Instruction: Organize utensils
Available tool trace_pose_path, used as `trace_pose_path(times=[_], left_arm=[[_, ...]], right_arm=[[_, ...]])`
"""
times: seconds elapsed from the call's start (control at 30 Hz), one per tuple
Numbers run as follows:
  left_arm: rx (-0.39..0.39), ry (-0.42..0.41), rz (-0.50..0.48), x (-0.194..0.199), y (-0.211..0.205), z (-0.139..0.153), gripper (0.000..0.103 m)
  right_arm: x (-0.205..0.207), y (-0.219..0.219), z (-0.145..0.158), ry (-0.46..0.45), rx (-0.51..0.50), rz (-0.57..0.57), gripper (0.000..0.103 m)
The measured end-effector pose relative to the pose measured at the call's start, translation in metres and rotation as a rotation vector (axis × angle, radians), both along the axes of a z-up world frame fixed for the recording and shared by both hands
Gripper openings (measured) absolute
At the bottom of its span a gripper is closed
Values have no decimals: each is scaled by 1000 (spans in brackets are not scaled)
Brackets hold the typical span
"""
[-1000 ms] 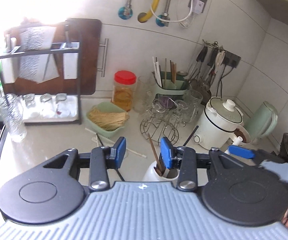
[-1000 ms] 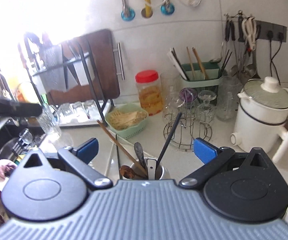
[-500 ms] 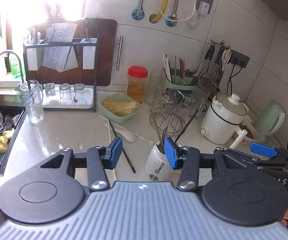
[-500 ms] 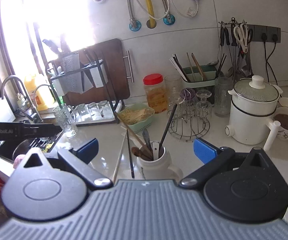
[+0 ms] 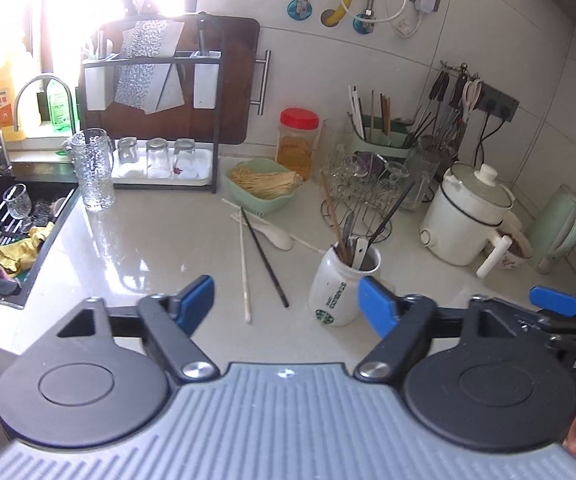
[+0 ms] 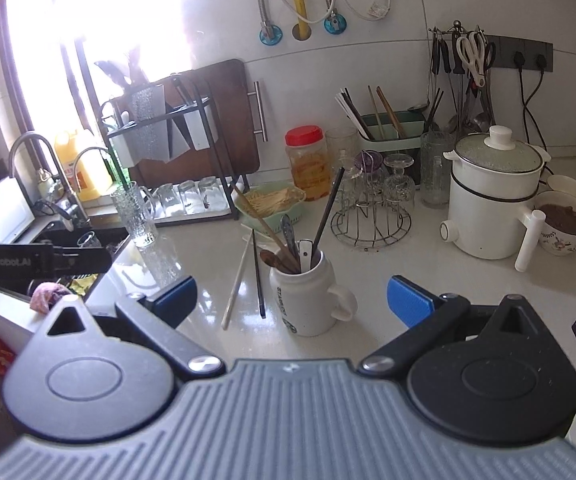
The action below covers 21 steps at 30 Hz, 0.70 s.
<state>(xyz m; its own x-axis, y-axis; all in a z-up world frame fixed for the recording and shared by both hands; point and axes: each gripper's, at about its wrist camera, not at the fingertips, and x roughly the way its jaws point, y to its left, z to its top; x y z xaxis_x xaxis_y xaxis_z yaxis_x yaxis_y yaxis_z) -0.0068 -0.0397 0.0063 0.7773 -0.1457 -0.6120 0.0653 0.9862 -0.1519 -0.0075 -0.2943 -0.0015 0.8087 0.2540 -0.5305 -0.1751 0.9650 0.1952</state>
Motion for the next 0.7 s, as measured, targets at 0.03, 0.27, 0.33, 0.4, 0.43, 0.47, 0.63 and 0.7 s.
trace_pose_path(times=[0.03,0.27,0.33,0.4,0.43,0.47,0.63,0.7], left_arm=[[8,1,2,-2,0,-2,90],[16,15,26,-11,2,-9,97],[26,16,23,-14,1,-10,97],[37,13,18,-16,-1,-12,98],[42,14,19,-17,-2,-13,98],[43,14,17,-18,-2,-14,98],[26,19,6,-15,-4,-17,98],[33,19,2,-13,-6,-18,98]], right_arm=[[-2,0,0,-4,0,-1,103],[-9,-4,-2,-10,8,-9,103],[-13,-4,-3,-18,1,-10,103],[-16,-4,-4,-25,2,-17,103],[-17,-5,-5,-26,3,-22,103],[-17,-5,-6,-27,5,-27,103],[-20,-6,-7,-43,-4,-36,103],[-21,-7,-7,-48,-6,-42,103]])
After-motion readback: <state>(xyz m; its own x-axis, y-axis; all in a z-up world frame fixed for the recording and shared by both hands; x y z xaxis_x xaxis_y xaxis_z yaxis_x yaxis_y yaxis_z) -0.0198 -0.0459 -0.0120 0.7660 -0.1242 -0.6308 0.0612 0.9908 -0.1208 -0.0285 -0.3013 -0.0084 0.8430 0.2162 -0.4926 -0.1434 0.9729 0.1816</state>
